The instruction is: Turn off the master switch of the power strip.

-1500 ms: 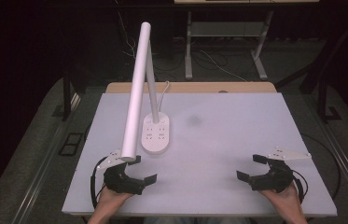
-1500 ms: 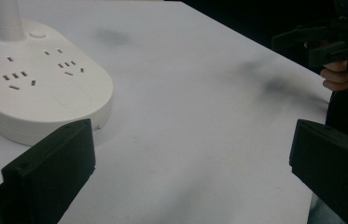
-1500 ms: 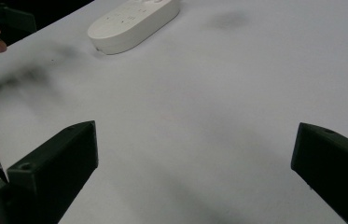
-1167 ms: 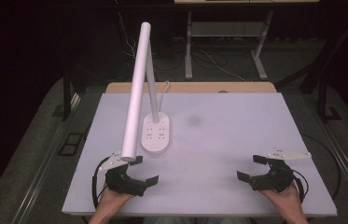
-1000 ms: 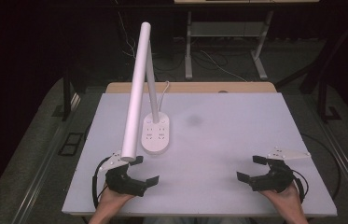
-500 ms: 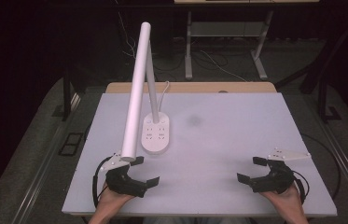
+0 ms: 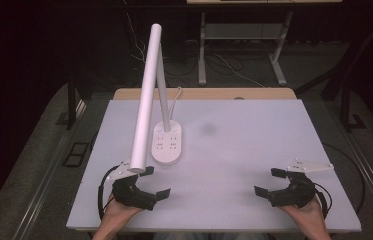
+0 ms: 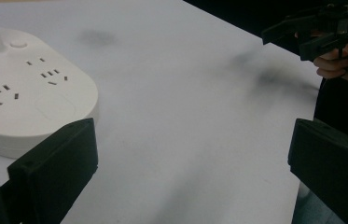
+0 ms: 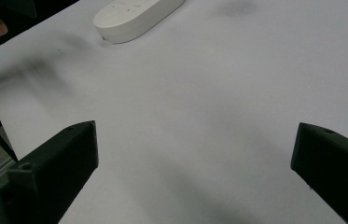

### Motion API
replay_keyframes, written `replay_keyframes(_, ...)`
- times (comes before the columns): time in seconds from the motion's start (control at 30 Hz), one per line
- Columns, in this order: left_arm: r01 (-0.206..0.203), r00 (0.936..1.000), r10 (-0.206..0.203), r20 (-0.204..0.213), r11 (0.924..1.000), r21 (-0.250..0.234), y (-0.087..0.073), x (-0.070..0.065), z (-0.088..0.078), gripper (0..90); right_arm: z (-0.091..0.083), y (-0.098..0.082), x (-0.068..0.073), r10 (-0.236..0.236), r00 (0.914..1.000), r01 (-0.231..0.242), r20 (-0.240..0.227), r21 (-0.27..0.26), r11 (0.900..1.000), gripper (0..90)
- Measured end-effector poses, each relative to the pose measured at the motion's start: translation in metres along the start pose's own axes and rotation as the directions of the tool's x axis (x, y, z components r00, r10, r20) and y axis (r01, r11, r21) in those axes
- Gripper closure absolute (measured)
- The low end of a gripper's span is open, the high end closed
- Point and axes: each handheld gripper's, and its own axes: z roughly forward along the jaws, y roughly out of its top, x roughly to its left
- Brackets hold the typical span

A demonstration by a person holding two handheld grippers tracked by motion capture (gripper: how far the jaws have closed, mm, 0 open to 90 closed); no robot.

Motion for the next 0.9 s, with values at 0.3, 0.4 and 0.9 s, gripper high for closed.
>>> replay_keyframes(0.3,0.003,1.0000,-0.003,0.005,1.0000,0.000,0.009,0.003,-0.004,0.7,0.000,-0.001,-0.001,-0.002,1.0000,0.002,0.006,-0.004,1.000,0.0)
replay_keyframes(0.4,0.002,1.0000,-0.002,0.000,0.9999,0.013,0.011,0.005,-0.005,0.9,0.001,-0.001,-0.002,-0.003,1.0000,0.003,0.004,0.004,1.000,0.0)
replay_keyframes(0.9,-0.015,0.9999,0.015,-0.001,0.9980,0.062,0.027,0.012,-0.001,1.6,0.001,-0.001,-0.002,-0.002,0.9999,0.002,0.010,0.005,1.000,0.0)
